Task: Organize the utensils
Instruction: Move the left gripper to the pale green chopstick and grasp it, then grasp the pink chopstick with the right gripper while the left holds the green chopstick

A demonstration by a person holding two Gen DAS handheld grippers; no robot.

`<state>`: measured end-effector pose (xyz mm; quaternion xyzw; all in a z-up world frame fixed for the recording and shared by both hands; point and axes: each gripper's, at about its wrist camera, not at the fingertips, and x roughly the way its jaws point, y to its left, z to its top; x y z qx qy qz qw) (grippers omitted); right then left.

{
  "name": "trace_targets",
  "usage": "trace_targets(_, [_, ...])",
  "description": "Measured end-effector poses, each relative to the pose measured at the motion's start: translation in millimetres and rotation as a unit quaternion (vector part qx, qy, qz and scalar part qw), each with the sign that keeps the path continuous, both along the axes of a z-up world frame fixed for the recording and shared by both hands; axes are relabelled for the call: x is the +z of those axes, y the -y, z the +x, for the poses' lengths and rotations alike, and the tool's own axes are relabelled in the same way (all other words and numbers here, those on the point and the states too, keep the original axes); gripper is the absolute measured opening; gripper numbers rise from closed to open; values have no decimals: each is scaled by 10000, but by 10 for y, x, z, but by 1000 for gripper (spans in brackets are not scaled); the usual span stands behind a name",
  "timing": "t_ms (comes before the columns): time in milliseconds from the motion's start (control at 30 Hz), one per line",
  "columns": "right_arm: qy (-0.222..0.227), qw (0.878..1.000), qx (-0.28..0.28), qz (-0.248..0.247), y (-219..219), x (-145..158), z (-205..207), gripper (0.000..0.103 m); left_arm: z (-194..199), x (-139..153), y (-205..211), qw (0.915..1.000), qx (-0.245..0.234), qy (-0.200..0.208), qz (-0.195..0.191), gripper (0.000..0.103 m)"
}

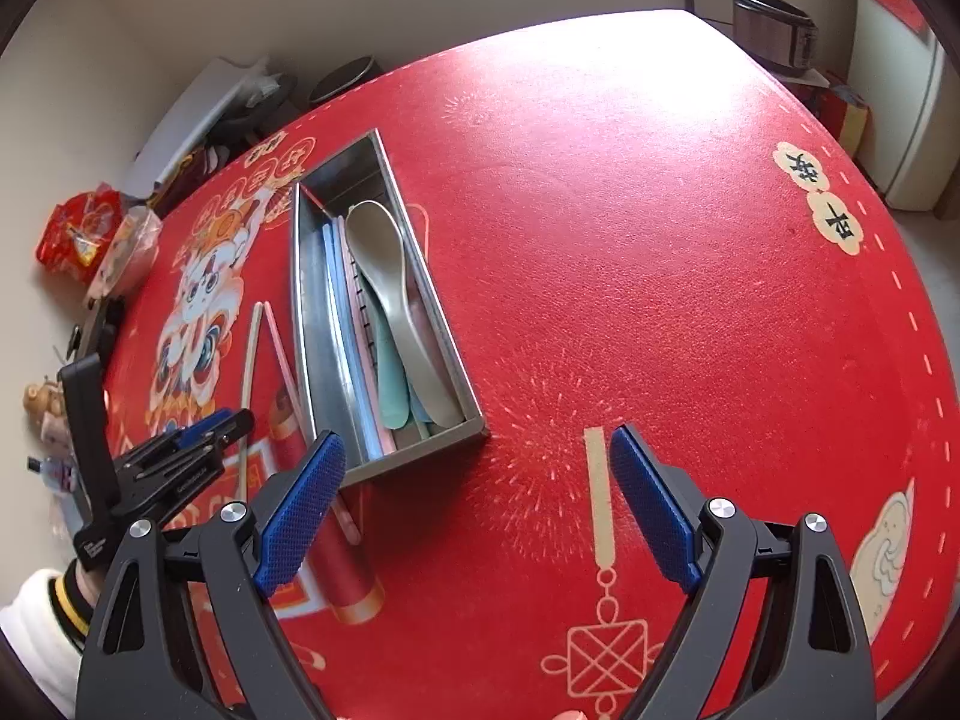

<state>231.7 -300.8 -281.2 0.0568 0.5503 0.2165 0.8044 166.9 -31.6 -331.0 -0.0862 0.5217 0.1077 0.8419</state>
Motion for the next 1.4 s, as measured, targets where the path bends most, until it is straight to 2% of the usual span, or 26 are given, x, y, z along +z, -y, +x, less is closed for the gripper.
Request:
trace_targets(333, [-21,9997,-164,-171,66,16,-69,87,-12,-7,-32,9999,41,139,-57,24])
trace_targets(400, [-25,9997,-164,-202,55,21,-86,87,-27,-6,-33,9999,56,145,-36,21])
trace_targets(467, [-29,9996,-145,-227,35,30,-98,87,-46,-5,-77,9998,131,145,-30,8])
trace_targets(567, [-39,9996,-109,-257,-7,39,-113,87,-94,-3,-179,9991,190,213,-324,6])
trace_targets(767, [-245,9997,-27,-75,-134,19,-134,87,-257,10,-338,9973,423,253,-551,6])
trace_targets(967, [-173,9989,443,2,-463,73,-177,86,-513,198,-631,9935,766,576,-616,6])
trace_targets(1133, [26,9935,1128,-127,-909,115,-238,86,-751,330,-806,9909,905,789,-608,6])
trace_targets(1167, [51,9915,1289,-189,-1010,111,-263,75,-793,337,-838,9905,929,804,-612,6])
trace_targets(1300, [46,9800,1926,-491,-1448,23,-358,55,-960,329,-980,9884,1074,833,-682,6])
trace_targets(1367, [12,9752,2116,-654,-1634,-59,-384,37,-1038,319,-1064,9868,1164,852,-730,6])
trace_targets(1400, [-4,9733,2173,-741,-1708,-100,-385,33,-1076,315,-1101,9862,1203,857,-747,6])
